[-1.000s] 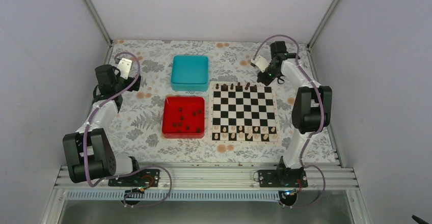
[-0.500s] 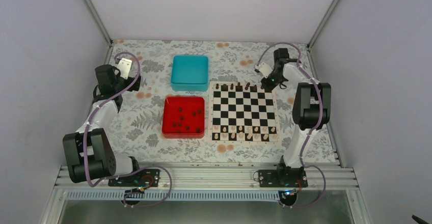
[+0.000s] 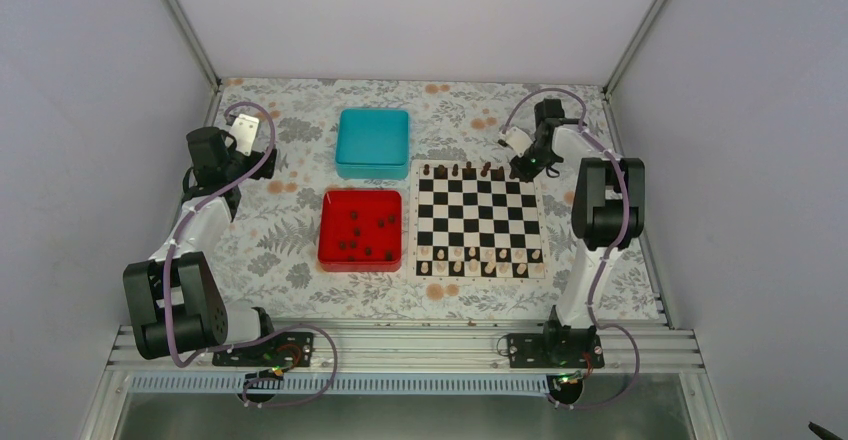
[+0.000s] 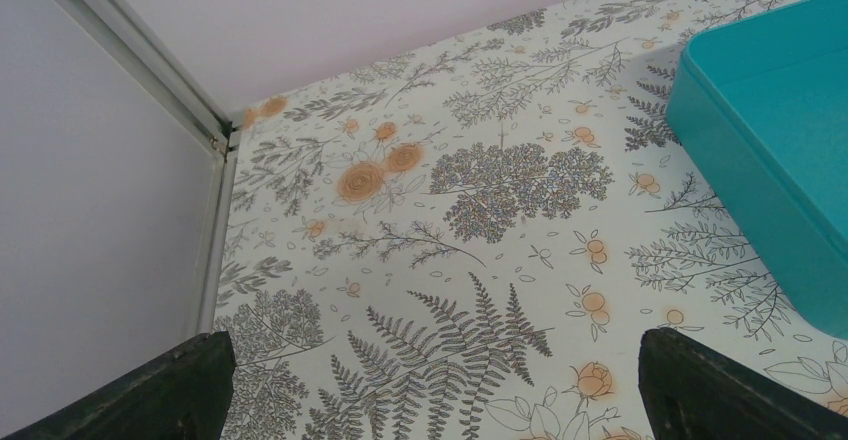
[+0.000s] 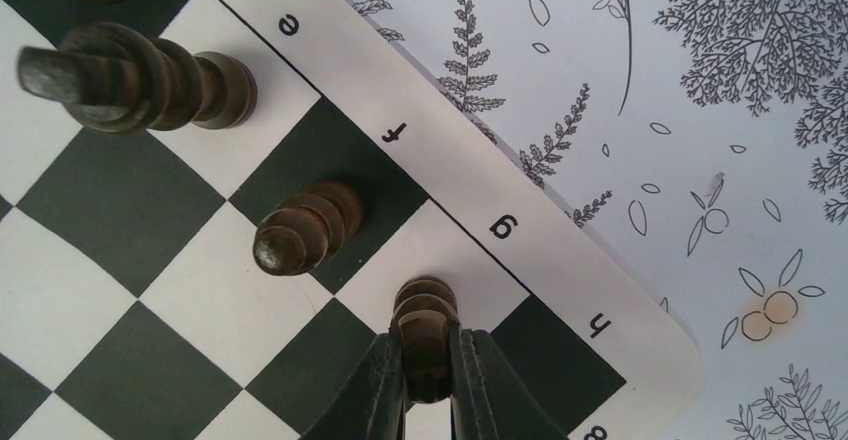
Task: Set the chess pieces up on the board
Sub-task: Place the chess piece on the chessboard.
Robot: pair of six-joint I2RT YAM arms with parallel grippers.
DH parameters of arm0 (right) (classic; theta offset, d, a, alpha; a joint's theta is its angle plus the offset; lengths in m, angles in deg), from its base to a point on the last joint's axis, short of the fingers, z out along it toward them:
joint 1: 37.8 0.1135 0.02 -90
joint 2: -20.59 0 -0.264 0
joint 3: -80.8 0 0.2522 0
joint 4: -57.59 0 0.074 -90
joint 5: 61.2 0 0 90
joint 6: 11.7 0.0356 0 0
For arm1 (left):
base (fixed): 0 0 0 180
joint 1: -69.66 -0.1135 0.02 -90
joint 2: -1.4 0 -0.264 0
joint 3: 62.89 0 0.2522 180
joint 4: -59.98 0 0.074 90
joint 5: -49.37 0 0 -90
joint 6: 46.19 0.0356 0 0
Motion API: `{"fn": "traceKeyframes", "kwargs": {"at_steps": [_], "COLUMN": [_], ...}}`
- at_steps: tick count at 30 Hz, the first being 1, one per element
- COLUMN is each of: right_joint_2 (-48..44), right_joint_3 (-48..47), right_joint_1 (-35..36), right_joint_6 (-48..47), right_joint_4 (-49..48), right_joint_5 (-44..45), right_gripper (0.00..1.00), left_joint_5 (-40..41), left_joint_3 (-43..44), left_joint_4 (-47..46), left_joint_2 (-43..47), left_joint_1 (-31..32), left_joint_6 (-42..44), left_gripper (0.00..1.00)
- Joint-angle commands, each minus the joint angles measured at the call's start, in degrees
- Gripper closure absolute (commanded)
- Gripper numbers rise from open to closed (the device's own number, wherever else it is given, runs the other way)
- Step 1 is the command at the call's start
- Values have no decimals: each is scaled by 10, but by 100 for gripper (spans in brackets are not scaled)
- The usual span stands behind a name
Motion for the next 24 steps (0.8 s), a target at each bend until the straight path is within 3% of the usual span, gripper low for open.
{"fn": "traceKeyframes", "kwargs": {"at_steps": [1,7,12,20,24], "right_joint_2": [13,14,-12,-91,-131], "right_joint_3": [-5,-9,-12,-77,-83], "right_joint_1": [-5,-5,-5,5,77], "right_joint_6": [-2,-3,-2,8,16], "right_joint_4": [-12,-10,-10,58,97], "right_joint_5": [-8,-4,9,6,27], "right_gripper": [93,87,67,62,60], "left_joint_5": [-10,-12,-14,-23,-37], "left_joint_3": [1,2,2,2,9], "left_joint_4": [-5,-5,-4,-3,6], "left_joint_2": [4,2,2,-1,-14], "left_joint_1": [-3,-3,-3,-3,-3], "left_joint_6": [-8,-8,-7,-3,1], "left_gripper": [0,0,0,0,0]}}
